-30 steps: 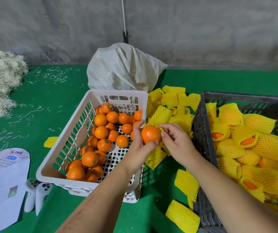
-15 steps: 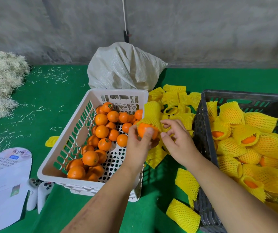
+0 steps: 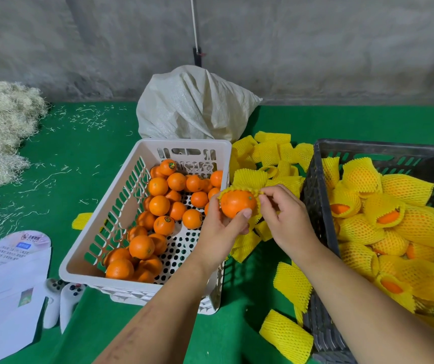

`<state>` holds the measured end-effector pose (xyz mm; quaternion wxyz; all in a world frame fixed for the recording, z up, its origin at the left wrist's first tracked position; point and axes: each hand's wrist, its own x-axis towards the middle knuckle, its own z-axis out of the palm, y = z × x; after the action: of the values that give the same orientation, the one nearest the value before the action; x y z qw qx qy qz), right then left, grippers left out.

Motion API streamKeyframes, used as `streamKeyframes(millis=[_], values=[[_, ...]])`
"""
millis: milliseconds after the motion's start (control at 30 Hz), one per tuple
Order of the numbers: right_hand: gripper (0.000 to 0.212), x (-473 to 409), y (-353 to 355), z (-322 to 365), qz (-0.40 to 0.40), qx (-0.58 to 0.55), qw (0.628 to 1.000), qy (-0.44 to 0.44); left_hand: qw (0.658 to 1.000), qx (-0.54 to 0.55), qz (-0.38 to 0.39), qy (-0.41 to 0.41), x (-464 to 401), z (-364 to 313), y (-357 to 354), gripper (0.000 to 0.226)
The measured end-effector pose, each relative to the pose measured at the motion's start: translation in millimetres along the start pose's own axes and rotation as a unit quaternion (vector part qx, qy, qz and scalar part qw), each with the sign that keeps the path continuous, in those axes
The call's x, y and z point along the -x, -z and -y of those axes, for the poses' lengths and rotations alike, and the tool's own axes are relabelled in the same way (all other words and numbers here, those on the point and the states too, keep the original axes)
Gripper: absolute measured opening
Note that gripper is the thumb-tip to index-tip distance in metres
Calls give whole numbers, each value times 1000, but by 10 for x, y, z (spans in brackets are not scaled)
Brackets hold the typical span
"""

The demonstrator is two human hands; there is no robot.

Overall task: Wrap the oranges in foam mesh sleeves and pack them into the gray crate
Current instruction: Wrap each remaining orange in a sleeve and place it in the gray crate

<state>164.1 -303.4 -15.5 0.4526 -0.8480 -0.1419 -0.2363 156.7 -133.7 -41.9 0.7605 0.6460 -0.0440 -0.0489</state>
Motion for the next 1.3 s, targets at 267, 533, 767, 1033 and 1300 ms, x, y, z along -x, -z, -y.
streamKeyframes(millis=[267, 533, 767, 1033, 1300], values=[[39, 72, -65, -43, 92, -10, 995, -25, 999, -2, -24, -40, 47, -62, -31, 76], [35, 19, -25, -54, 59, 16, 998, -31, 995, -91, 17, -44, 14, 7, -13, 73], [20, 13, 16, 2, 34, 85, 996, 22, 996, -25, -46, -73, -2, 6, -54, 62], [29, 88, -23, 67, 89, 60, 994, 17, 996, -29, -63, -48, 27, -18, -87, 38], [22, 22, 11, 5, 25, 32, 999, 13, 997, -33, -33, -59, 22, -22, -50, 60]])
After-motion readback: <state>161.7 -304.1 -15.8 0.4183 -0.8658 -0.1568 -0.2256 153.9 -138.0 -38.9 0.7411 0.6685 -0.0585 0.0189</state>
